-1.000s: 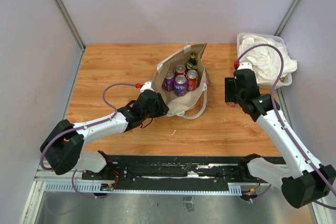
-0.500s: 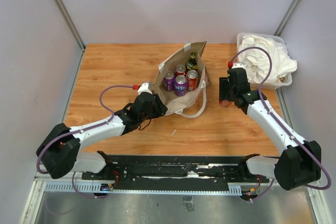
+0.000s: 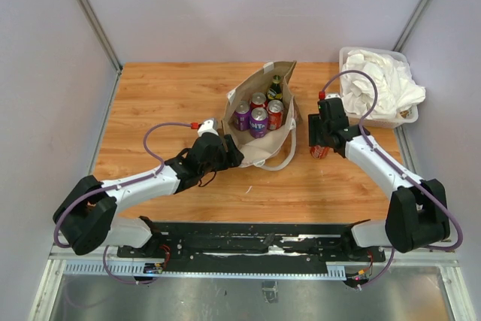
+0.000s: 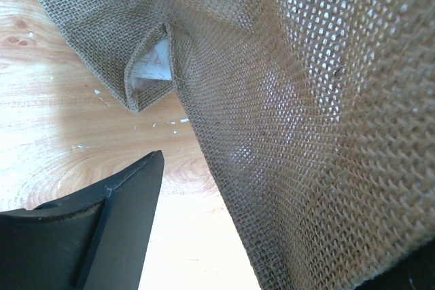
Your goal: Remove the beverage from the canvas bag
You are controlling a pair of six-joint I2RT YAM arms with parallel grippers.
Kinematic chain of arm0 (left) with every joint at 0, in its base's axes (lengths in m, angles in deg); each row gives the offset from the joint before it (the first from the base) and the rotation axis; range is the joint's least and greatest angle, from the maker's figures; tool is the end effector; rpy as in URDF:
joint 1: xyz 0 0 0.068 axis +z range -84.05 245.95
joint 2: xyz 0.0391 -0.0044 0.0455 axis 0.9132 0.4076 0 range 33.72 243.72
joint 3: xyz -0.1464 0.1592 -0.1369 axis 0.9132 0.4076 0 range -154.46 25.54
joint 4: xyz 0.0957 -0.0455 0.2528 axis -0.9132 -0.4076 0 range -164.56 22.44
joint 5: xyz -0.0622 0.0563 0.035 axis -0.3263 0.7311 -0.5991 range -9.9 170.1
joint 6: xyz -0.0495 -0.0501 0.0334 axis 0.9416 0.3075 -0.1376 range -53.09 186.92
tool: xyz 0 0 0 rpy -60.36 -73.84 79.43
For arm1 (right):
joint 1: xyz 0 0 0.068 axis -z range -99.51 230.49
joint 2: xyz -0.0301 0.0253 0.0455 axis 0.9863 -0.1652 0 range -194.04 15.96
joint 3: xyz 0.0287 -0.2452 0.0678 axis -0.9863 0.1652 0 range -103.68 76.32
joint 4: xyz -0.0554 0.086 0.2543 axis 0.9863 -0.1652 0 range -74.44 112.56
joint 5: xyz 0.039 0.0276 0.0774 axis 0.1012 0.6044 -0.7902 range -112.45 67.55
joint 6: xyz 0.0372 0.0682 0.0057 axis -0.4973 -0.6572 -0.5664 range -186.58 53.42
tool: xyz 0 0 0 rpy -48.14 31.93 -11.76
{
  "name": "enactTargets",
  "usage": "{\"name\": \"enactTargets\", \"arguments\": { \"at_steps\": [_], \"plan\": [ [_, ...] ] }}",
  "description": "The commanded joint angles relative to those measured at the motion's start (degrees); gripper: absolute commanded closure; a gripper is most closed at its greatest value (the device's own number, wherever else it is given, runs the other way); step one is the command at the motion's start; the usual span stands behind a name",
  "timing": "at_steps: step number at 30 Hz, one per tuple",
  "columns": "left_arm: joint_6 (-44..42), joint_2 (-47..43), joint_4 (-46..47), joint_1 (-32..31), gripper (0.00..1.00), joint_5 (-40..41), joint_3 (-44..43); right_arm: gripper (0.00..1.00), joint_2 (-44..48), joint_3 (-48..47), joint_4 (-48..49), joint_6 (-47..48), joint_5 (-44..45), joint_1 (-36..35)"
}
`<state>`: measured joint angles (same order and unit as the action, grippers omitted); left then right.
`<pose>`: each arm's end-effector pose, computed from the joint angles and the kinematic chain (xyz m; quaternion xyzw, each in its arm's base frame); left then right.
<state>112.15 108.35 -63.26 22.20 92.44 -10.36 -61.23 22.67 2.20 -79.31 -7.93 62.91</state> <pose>0.2327 -0.2029 0.1576 -0.0615 0.8789 -0.2569 0.3971 0.3158 0.0826 0.2098 0.0108 0.9141 -0.0107 0.4052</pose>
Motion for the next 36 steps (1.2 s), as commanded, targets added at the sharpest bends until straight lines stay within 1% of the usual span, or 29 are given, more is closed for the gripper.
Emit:
{"name": "enactTargets", "arguments": {
  "at_steps": [1, 2, 3, 5, 6, 7, 9, 11, 14, 17, 20, 23, 25, 28, 29, 31, 36],
  "plan": [
    [-0.91, 0.91, -1.76, -0.66, 0.28, -0.72, 0.28, 0.82, 0.31, 0.99, 3.42, -1.15, 0.27, 1.19],
    [-1.0, 0.95, -1.9, -0.68, 0.29, -0.47, 0.14, 0.75, 0.29, 1.33, 3.42, -1.23, 0.25, 1.19],
    [-1.1, 1.03, -2.12, -0.64, 0.3, -0.21, -0.06, 0.66, 0.35, 1.57, 3.33, -1.48, 0.29, 1.23],
    [-1.32, 1.27, -2.59, -0.64, 0.31, 0.17, -0.66, 0.45, 0.49, 2.24, 3.33, -1.71, 0.24, 1.19],
    [-1.4, 1.45, -2.72, -0.64, 0.32, 0.27, -0.87, 0.31, 0.54, 2.35, 3.22, -1.88, 0.29, 1.23],
    [-1.47, 1.54, -2.8, -0.64, 0.32, 0.26, -1.12, 0.21, 0.62, 2.36, 3.01, -1.93, 0.39, 1.22],
    [-1.5, 1.82, -2.98, -0.64, 0.33, 0.27, -1.32, 0.06, 0.63, 2.08, 2.22, -2.06, 1.13, 1.18],
    [-1.46, 2.05, -3.06, -0.64, 0.34, 0.09, -1.5, 0.0, 0.75, 1.19, 0.98, -2.19, 2.24, 1.2],
    [-1.39, 2.43, -2.98, -0.66, 0.34, -0.33, -1.7, 0.02, 2.03, -0.5, -0.6, -1.89, 3.11, 1.22],
    [-1.29, 2.61, -2.82, -0.64, 0.34, -0.55, -1.72, 0.01, 3.76, -4.46, -4.18, -2.38, 2.89, 1.19],
    [-1.39, 2.63, -2.71, -0.66, 0.34, -0.61, -1.74, 0.01, 6.2, -9.84, -7.91, -2.46, 0.45, 1.04],
    [-1.5, 2.76, -2.71, -0.64, 0.34, -0.67, -1.88, 0.02, 9.7, -14.69, -9.6, -1.96, -2.07, -0.03],
    [-1.56, 2.8, -2.62, -0.68, 0.34, -0.65, -1.89, 0.01, 10.41, -18.11, -10.98, -0.9, -3.69, -1.63],
    [-1.63, 3.04, -2.62, -0.64, 0.34, -0.65, -2.11, 0.01, 9.29, -24.31, -14.63, 0.61, -3.48, -5.35],
    [-1.57, 3.11, -2.6, -0.64, 0.34, -0.65, -2.22, 0.0, 8.88, -25.29, -14.9, 1.19, -3.75, -6.76],
    [-1.51, 3.23, -2.84, -0.64, 0.34, -0.69, -2.52, 0.04, 8.09, -26.39, -14.52, 2.33, -4.57, -9.54],
    [-1.47, 3.28, -3.39, -0.68, 0.33, -0.48, -3.08, 0.06, 3.23, -30.44, -14.12, 5.69, -1.72, -18.4]
  ]
}}
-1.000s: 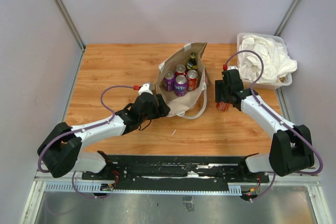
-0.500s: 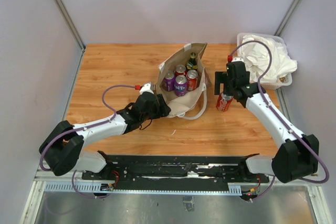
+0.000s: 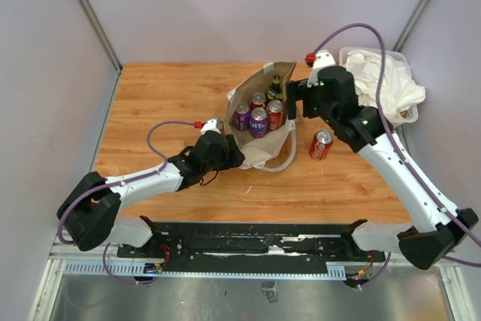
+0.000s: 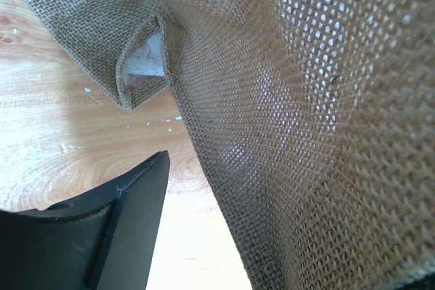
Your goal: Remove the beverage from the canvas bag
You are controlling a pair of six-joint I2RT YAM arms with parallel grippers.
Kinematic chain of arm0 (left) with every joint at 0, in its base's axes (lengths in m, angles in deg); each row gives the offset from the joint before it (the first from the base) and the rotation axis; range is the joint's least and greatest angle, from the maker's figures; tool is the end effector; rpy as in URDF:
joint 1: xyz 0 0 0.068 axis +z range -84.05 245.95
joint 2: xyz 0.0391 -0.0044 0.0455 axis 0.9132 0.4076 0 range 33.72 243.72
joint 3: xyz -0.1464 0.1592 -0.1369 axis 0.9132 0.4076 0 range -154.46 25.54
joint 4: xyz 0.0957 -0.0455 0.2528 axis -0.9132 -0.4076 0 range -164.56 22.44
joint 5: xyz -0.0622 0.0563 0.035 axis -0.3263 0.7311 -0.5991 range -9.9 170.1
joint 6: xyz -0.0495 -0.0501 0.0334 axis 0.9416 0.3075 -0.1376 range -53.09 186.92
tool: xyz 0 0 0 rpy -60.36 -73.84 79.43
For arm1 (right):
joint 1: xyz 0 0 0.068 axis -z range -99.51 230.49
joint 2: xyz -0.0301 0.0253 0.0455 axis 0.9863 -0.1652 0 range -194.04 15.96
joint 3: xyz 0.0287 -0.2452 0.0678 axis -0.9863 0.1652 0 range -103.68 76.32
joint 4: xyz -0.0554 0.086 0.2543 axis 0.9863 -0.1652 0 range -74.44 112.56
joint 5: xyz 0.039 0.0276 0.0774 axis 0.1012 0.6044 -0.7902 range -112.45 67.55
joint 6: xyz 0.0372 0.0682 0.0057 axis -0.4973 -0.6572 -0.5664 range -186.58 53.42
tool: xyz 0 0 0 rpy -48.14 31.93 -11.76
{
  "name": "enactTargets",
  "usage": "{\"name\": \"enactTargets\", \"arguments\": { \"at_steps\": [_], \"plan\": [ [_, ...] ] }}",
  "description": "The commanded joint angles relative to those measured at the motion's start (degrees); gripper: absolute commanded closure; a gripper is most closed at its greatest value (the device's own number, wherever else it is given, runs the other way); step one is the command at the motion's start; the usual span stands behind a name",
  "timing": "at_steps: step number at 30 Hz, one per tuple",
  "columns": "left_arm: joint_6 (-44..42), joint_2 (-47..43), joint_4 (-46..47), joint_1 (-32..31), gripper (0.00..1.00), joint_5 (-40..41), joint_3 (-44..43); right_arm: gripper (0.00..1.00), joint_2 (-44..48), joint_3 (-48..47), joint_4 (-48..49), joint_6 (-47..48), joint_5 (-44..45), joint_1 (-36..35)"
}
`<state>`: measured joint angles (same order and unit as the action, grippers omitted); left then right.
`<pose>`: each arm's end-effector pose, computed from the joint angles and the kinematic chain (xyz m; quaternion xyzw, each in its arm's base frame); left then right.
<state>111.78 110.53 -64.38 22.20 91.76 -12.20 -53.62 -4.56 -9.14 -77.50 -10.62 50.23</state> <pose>0.2369 -0.2080 0.1555 -0.0548 0.8855 -0.2513 0.3869 0.2712 0.1424 0.4056 -0.0792 0.8151 0.1204 0.5611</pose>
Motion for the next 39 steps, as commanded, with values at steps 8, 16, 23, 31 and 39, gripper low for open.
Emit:
{"name": "enactTargets", "arguments": {
  "at_steps": [8, 16, 23, 31, 39],
  "plan": [
    [-1.12, 1.04, -2.91, -0.64, 0.31, 0.46, -1.56, 0.06, -17.15, -10.04, -4.5, 7.69, 0.54, -10.44],
    [-0.93, 1.81, -3.0, -0.66, 0.31, 0.32, -1.77, 0.06, -27.63, -14.16, -3.34, 11.27, -0.87, -10.46],
    [-0.98, 1.78, -3.29, -0.64, 0.3, 0.63, -1.75, 0.11, -35.49, -17.24, -2.2, 11.63, -5.73, -8.84],
    [-0.81, 2.04, -3.48, -0.64, 0.3, 0.47, -1.85, 0.1, -41.43, -20.12, -2.04, 11.44, -8.61, -7.1],
    [-1.08, 2.52, -3.99, -0.64, 0.29, 0.38, -2.45, 0.11, -44.98, -22.32, -2.42, 12.71, -7.88, -6.41]
  ]
}}
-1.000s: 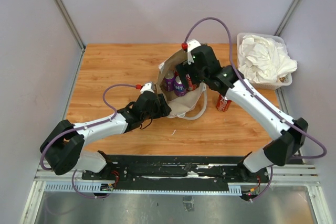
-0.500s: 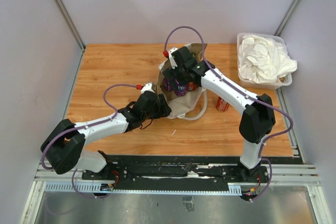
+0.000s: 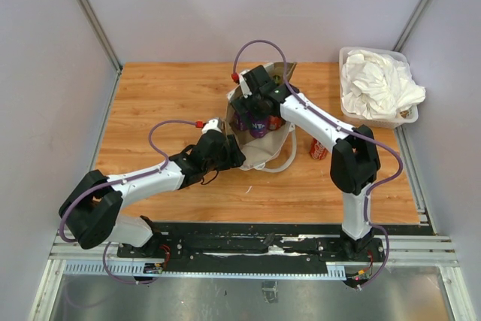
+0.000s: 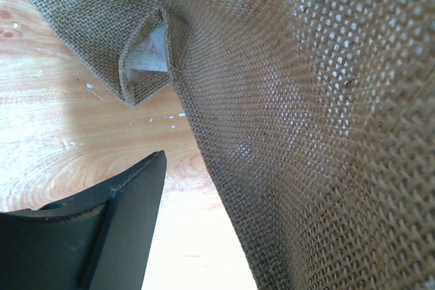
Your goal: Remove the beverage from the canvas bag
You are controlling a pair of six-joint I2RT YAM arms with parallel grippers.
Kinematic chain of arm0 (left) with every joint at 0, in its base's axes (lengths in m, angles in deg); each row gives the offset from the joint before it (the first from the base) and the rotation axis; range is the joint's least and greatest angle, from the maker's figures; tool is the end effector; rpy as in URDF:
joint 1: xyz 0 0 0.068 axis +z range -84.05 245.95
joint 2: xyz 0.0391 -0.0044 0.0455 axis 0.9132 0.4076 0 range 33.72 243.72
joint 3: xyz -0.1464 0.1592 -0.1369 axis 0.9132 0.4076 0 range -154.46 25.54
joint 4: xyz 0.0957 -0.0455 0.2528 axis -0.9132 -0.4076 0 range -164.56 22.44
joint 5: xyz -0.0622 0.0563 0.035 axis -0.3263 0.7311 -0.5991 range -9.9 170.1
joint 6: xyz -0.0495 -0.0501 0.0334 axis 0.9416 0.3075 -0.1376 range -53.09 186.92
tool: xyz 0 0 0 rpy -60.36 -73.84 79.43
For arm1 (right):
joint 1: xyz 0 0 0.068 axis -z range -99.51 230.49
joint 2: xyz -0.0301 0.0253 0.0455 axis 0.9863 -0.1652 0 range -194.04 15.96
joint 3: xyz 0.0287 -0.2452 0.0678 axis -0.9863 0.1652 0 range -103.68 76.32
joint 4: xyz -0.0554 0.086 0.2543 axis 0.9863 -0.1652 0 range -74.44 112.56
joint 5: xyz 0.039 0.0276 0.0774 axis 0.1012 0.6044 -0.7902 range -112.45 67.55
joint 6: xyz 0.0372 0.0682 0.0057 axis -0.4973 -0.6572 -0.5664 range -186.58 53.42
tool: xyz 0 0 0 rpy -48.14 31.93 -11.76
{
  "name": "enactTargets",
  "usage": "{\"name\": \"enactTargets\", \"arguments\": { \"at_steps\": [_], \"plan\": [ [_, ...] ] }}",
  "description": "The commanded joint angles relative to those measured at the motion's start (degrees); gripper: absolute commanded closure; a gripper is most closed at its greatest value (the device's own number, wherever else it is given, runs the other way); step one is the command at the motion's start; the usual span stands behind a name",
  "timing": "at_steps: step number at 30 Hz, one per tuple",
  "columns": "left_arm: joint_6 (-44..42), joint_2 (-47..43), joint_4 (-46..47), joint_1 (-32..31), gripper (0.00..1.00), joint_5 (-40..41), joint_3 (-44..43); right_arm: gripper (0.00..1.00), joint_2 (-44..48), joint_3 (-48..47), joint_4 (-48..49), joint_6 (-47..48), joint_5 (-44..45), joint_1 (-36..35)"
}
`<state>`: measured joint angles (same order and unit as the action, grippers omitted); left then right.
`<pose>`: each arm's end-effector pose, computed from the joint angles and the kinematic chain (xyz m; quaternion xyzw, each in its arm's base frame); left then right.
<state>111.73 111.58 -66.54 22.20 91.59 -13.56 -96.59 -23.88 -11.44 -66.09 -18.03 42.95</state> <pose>0.2384 -0.2098 0.1542 -0.0524 0.8929 -0.2416 0.3764 0.3812 0.2864 0.2430 -0.2887 0.8817 0.0841 0.3636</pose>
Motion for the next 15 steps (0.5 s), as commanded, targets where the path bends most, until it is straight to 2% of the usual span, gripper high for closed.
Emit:
{"name": "enactTargets", "arguments": {
  "at_steps": [1, 11, 15],
  "plan": [
    [-1.08, 1.56, -1.91, -0.64, 0.29, 0.51, -1.2, 0.11, -2.69, -3.32, -0.23, 1.35, -0.47, 1.01],
    [-1.36, 2.31, -2.33, -0.64, 0.29, 0.38, -1.91, 0.12, -5.72, -4.15, -0.37, 1.07, -1.59, 1.67],
    [-1.26, 2.33, -2.32, -0.64, 0.29, 0.47, -1.7, 0.16, -6.4, -3.68, -0.36, 0.85, -2.06, 1.68]
  ]
}}
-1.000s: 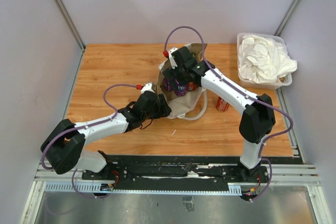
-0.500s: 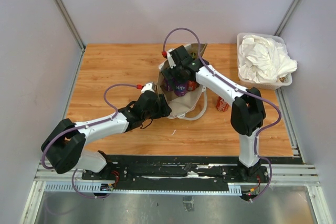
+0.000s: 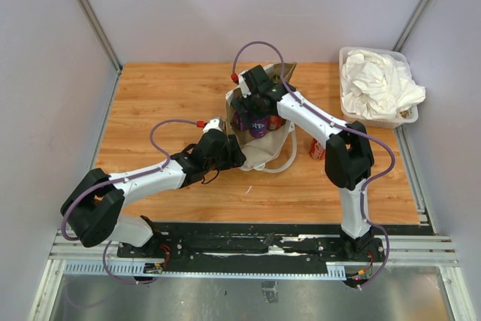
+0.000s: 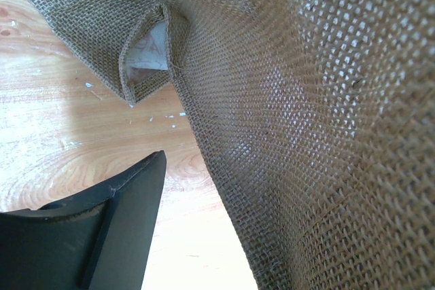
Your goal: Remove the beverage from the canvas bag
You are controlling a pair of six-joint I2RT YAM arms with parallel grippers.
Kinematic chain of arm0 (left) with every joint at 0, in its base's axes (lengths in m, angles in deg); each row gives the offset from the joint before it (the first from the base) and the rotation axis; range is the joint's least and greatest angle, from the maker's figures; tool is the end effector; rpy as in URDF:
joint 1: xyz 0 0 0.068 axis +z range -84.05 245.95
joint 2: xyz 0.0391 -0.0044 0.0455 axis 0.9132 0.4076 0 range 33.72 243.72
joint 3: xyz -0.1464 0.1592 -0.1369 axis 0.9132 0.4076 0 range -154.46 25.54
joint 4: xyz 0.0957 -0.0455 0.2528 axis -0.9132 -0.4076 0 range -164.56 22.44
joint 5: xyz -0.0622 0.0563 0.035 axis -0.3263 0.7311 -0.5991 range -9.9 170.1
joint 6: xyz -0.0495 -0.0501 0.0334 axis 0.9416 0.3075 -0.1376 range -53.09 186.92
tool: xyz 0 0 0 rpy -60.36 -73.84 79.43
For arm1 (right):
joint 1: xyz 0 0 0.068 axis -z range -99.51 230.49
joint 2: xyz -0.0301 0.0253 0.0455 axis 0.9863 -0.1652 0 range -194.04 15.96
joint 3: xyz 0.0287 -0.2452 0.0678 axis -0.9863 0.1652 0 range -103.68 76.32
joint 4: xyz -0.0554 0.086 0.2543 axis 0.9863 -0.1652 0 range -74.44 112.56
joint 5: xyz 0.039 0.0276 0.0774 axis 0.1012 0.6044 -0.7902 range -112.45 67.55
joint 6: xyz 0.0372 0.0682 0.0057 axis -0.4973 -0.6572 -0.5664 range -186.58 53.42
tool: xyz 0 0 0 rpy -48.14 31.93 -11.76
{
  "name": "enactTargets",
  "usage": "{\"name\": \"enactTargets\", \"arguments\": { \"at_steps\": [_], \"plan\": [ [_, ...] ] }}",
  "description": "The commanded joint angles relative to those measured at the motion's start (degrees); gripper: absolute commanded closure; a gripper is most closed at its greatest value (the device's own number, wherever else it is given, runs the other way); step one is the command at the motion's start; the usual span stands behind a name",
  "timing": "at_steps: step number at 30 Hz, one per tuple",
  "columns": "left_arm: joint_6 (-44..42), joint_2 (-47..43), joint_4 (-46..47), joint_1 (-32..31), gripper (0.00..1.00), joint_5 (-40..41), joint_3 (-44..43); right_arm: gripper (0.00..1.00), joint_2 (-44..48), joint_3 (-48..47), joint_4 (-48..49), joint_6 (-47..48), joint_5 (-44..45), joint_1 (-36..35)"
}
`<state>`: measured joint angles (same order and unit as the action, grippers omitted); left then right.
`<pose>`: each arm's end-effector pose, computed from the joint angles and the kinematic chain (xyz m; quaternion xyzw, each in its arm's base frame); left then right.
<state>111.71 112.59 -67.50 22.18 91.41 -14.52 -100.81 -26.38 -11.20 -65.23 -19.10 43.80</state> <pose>0.2401 -0.2118 0.1529 -0.0506 0.8969 -0.2368 0.3700 0.3958 0.2900 0.2250 -0.2940 0.8852 0.0832 0.3509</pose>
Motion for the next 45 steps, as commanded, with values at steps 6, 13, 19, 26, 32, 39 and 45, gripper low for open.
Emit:
{"name": "enactTargets", "arguments": {
  "at_steps": [6, 13, 19, 26, 32, 39, 45],
  "plan": [
    [-0.82, 1.18, -1.07, -0.62, 0.29, 0.47, -0.22, 0.27, -2.29, 0.96, -0.6, -0.99, -1.46, 0.83],
    [-0.63, 0.8, -1.16, -0.62, 0.29, 0.47, -0.05, 0.29, -2.64, 2.83, -0.76, -0.95, -1.4, 0.83],
    [-0.5, 0.83, -1.11, -0.62, 0.29, 0.38, -0.01, 0.43, -1.83, 4.95, -1.78, -1.52, -2.69, 0.83],
    [-0.06, 1.52, -0.78, -0.62, 0.29, 0.08, -0.03, 0.5, -0.95, 7.22, -1.79, -0.63, -4.53, 0.74],
    [0.04, 1.72, -0.65, -0.62, 0.29, 0.03, 0.03, 0.51, -3.1, 7.13, -2.64, -0.2, -7.03, 0.82],
    [-0.21, 1.68, -0.82, -0.62, 0.29, 0.2, 0.04, 0.3, -5.33, 6.86, -3.3, -0.66, -7.09, 0.79],
    [-0.1, 2.14, -0.68, -0.62, 0.29, -0.03, -0.04, 0.24, -6.09, 7.27, -3.92, -0.47, -6.87, 0.75]
  ]
}}
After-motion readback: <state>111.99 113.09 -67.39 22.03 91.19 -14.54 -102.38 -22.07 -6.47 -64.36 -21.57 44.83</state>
